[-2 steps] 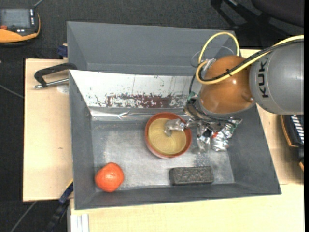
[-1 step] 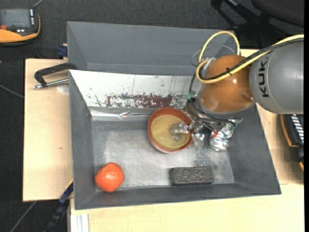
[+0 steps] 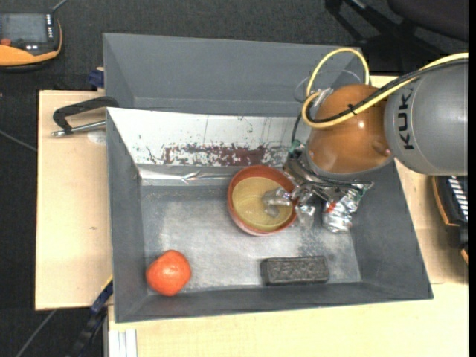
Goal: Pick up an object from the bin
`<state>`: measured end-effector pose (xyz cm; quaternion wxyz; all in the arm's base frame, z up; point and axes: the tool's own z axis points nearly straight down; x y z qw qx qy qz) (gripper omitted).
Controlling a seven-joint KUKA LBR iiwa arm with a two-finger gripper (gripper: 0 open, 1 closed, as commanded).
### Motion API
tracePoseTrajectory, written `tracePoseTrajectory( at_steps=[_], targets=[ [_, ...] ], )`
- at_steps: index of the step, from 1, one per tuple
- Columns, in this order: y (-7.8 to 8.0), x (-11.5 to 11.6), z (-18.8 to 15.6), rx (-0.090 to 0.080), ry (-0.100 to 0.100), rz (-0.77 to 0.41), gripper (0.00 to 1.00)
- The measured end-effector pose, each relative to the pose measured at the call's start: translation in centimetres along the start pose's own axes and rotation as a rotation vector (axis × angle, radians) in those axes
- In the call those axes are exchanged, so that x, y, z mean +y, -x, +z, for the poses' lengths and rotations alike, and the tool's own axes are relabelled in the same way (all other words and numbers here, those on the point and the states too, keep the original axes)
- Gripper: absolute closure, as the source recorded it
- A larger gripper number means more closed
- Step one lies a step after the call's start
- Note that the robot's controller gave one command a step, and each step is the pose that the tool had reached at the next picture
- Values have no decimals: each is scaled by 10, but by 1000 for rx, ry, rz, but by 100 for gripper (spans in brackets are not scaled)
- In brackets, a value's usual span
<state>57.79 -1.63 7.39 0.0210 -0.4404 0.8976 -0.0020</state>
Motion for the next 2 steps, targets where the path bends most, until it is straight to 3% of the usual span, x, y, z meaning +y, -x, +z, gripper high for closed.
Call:
tracePoseTrajectory(
  at_steps=[2],
  targets=[
    [0,0,0,0,0,0,100]
  ],
)
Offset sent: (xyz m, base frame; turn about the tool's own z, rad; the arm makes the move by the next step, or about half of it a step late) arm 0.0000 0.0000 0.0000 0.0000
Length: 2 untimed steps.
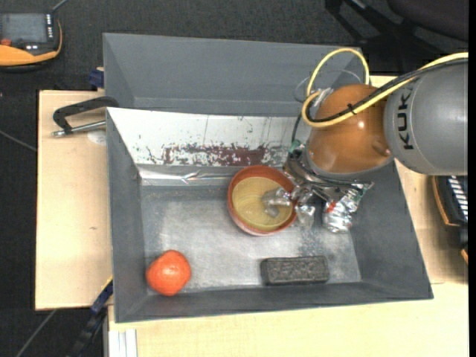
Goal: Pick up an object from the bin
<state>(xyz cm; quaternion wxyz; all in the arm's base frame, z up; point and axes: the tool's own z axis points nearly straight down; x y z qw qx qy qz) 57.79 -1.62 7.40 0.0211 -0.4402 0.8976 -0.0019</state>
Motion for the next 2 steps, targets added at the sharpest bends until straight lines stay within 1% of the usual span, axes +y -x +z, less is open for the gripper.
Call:
tracePoseTrajectory(
  at_steps=[2],
  targets=[
    [0,0,0,0,0,0,100]
  ],
)
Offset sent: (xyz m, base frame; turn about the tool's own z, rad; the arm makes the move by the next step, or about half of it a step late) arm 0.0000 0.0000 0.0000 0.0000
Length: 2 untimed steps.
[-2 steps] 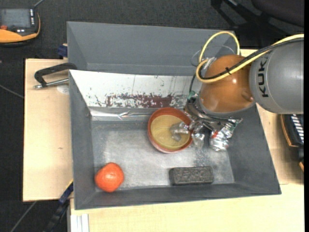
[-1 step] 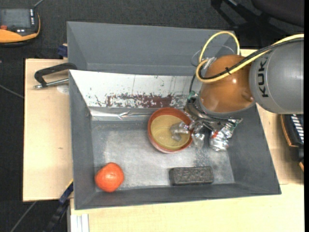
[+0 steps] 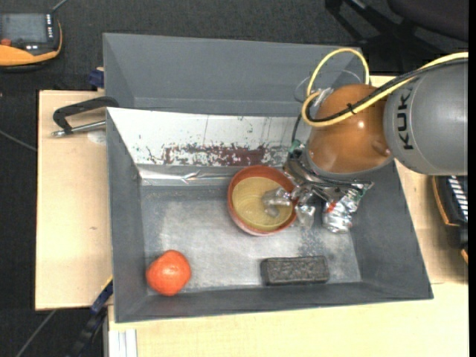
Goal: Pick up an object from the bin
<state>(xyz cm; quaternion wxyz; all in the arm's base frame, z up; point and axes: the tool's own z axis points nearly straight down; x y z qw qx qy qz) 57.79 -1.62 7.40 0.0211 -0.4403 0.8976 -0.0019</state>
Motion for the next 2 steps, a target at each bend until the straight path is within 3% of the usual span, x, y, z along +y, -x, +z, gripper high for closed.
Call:
tracePoseTrajectory(
  at_steps=[1,2],
  targets=[
    [0,0,0,0,0,0,100],
    [26,-9,-41,-7,-6,-170,100]
  ],
)
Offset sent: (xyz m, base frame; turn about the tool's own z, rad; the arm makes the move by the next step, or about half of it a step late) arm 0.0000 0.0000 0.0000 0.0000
